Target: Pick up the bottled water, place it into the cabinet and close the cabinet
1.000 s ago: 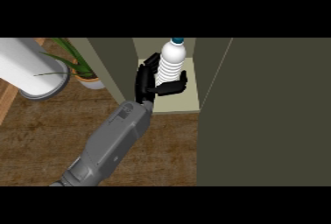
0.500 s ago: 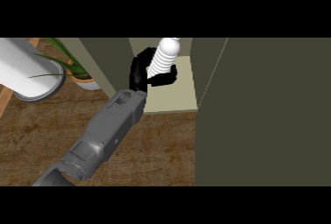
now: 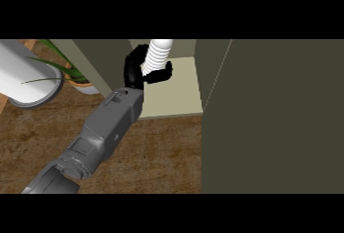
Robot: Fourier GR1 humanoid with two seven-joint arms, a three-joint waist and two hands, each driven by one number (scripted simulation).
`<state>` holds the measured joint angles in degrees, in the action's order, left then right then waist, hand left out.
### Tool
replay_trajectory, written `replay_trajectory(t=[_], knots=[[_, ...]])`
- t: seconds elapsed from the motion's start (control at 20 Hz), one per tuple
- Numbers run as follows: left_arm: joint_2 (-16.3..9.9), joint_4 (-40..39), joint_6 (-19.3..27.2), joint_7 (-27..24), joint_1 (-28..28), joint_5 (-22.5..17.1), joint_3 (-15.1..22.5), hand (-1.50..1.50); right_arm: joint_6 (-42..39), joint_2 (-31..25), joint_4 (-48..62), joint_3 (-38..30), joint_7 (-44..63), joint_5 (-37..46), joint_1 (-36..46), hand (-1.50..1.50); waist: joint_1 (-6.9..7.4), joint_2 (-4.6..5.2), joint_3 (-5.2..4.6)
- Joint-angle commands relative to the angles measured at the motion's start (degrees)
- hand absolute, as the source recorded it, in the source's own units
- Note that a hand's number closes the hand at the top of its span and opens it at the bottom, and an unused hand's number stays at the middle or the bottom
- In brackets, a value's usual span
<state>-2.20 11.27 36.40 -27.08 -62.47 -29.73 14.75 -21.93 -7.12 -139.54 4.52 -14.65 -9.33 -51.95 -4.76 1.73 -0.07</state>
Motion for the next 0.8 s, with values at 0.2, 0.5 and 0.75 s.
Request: replay_trajectory(t=[0.2,0.5,0.75], knots=[[-0.87,-6.25,5.23,-1.65,-4.84,3.45,1.21,-1.50,-1.80,-0.53,-1.15,-0.15,0.54,-3.98,-0.15,-1.50,-0.81,0.24,0.02],[-1.12,-6.13,2.78,-4.15,-4.91,2.81,-0.12,-1.50,-2.55,-0.38,-2.03,1.35,0.69,-2.80,-1.40,-1.50,-1.25,0.53,-0.08],[0.07,-2.93,-3.74,-7.29,-5.75,1.01,-2.32,-1.50,-2.84,-0.02,-1.18,1.56,0.02,-2.74,-1.55,-1.50,-1.02,0.28,-0.10]])
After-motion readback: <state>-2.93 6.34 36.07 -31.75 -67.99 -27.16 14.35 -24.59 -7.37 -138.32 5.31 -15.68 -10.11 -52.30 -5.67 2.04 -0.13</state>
